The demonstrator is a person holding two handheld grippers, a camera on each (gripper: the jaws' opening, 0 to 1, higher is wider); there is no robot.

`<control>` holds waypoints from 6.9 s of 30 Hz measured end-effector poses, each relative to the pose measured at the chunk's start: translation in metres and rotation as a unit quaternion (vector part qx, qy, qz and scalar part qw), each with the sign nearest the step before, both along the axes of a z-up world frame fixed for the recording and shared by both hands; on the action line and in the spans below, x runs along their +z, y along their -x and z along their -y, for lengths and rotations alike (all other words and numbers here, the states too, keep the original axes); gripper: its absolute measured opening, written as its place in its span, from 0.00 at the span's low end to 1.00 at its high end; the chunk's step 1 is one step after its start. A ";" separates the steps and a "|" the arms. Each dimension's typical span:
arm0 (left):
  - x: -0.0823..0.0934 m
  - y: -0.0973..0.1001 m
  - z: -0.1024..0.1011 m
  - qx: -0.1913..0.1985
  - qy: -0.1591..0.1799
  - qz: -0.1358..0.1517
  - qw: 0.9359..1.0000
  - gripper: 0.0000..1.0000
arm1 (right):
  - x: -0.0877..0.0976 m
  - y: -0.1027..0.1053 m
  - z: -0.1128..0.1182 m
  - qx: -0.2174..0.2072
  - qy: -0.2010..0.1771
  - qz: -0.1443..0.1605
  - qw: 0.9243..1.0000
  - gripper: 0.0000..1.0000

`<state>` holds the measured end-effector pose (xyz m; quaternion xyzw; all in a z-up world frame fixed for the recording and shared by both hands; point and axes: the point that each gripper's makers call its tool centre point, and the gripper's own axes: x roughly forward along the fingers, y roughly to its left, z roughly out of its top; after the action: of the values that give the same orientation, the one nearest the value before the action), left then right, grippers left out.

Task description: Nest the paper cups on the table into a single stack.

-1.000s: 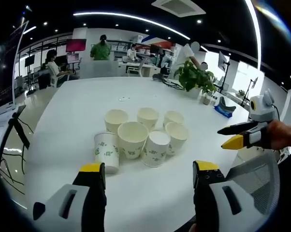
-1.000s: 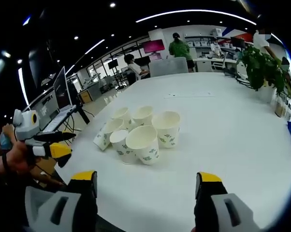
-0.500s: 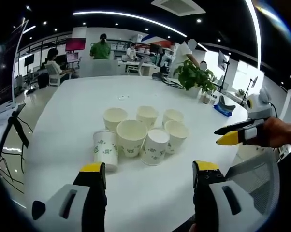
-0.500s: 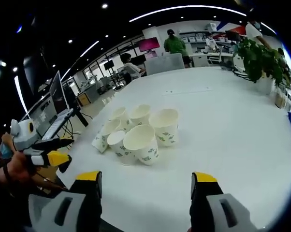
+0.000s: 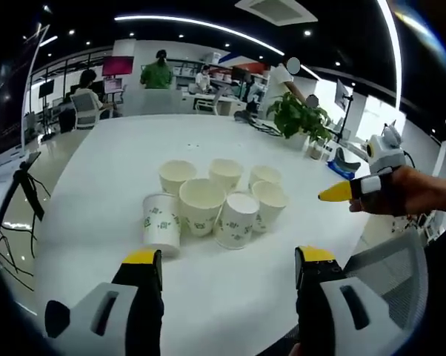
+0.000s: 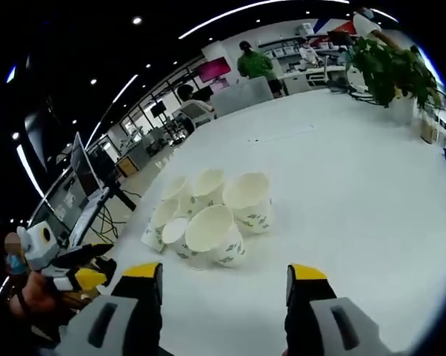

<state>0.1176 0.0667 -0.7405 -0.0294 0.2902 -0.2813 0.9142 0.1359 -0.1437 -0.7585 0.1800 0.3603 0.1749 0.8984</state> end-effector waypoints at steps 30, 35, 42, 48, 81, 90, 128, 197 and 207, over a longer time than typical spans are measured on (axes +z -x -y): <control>-0.035 -0.021 0.045 -0.038 -0.025 -0.015 0.999 0.64 | 0.005 -0.001 -0.040 0.125 0.078 0.031 0.989 0.81; -0.046 -0.035 0.063 -0.051 -0.033 -0.015 0.998 0.59 | 0.003 0.020 -0.029 0.138 0.098 0.030 0.985 0.83; -0.055 -0.046 0.083 -0.054 -0.040 -0.015 0.998 0.57 | -0.004 0.040 -0.005 0.111 0.096 0.010 0.989 0.81; -0.060 -0.061 0.085 -0.033 -0.046 -0.006 0.998 0.55 | -0.013 0.059 0.001 0.099 0.089 -0.004 0.991 0.81; -0.081 -0.068 0.084 0.018 -0.039 -0.019 0.999 0.35 | -0.027 0.071 -0.006 0.106 0.071 -0.018 0.992 0.79; -0.068 -0.049 0.073 0.014 -0.018 -0.022 1.000 0.34 | -0.030 0.073 -0.026 0.138 0.064 -0.015 0.988 0.75; -0.043 0.014 0.080 -0.100 -0.032 0.003 0.994 0.34 | 0.013 0.025 -0.117 0.263 0.125 0.084 0.953 0.65; -0.015 0.043 0.087 -0.110 0.113 -0.015 0.987 0.06 | 0.038 0.015 -0.094 0.071 -0.139 0.034 0.987 0.35; -0.008 0.048 0.086 -0.116 0.127 -0.012 0.985 0.00 | 0.038 0.014 -0.095 0.069 -0.161 0.035 0.984 0.35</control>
<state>0.0693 -0.0193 -0.7482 -0.1144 0.2648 -0.4197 0.8606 0.1218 -0.0486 -0.7203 0.2903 0.3072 0.2984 0.8557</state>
